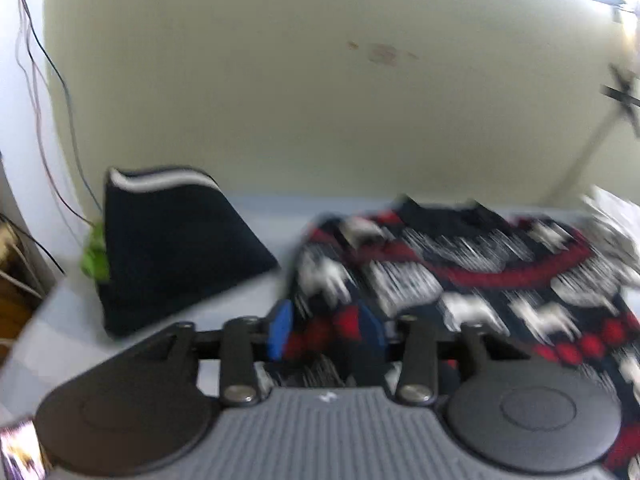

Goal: Fold small clothes

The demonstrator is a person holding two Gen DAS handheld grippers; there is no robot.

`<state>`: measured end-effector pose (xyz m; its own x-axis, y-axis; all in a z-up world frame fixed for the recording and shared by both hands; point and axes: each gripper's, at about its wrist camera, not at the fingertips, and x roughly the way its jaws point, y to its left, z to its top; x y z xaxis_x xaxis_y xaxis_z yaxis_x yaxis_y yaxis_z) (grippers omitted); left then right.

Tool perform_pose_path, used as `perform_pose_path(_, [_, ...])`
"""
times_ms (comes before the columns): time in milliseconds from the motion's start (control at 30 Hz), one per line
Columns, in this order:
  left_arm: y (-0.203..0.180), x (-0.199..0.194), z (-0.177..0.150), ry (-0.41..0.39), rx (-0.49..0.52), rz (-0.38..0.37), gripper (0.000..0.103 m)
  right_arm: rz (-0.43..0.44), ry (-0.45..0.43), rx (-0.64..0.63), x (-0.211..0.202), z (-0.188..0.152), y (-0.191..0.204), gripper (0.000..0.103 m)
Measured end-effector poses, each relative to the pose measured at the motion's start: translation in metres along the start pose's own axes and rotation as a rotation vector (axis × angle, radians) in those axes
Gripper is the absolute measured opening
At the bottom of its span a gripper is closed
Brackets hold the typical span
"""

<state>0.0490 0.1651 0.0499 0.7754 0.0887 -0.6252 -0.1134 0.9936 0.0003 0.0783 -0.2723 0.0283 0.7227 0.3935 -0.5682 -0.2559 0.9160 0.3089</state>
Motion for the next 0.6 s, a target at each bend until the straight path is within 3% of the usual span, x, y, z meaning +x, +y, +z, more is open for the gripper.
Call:
perform_pose_path(100, [-0.008,-0.024,-0.025,-0.009,0.05,-0.073,0.053,0.037,0.014,0.036,0.002,-0.038,0.002,0.045])
perform_pose_path(200, [-0.017,-0.045,-0.048,-0.031,0.085,-0.14,0.061,0.053,0.014,0.059,0.012,-0.05,0.022,0.043])
perform_pose_path(267, [-0.02,-0.055,-0.06,-0.038,0.104,-0.178,0.066,0.037,0.001,0.051,0.02,-0.055,0.036,0.037])
perform_pose_path(300, [-0.022,-0.057,-0.065,-0.038,0.107,-0.186,0.067,0.036,0.002,0.042,0.026,-0.053,0.043,0.029])
perform_pose_path(333, [-0.023,-0.06,-0.069,-0.036,0.111,-0.192,0.067,0.035,0.015,0.031,0.03,-0.053,0.05,0.009])
perform_pose_path(400, [-0.023,-0.061,-0.077,-0.03,0.11,-0.189,0.067,0.007,0.008,0.003,0.038,-0.05,0.061,0.009])
perform_pose_path(533, [-0.014,-0.061,-0.082,-0.002,0.06,-0.16,0.067,-0.154,-0.163,-0.086,-0.001,-0.029,0.06,0.008])
perform_pose_path(600, [-0.009,-0.059,-0.084,0.015,0.04,-0.147,0.067,-0.407,-0.312,-0.277,-0.026,-0.007,0.065,0.008])
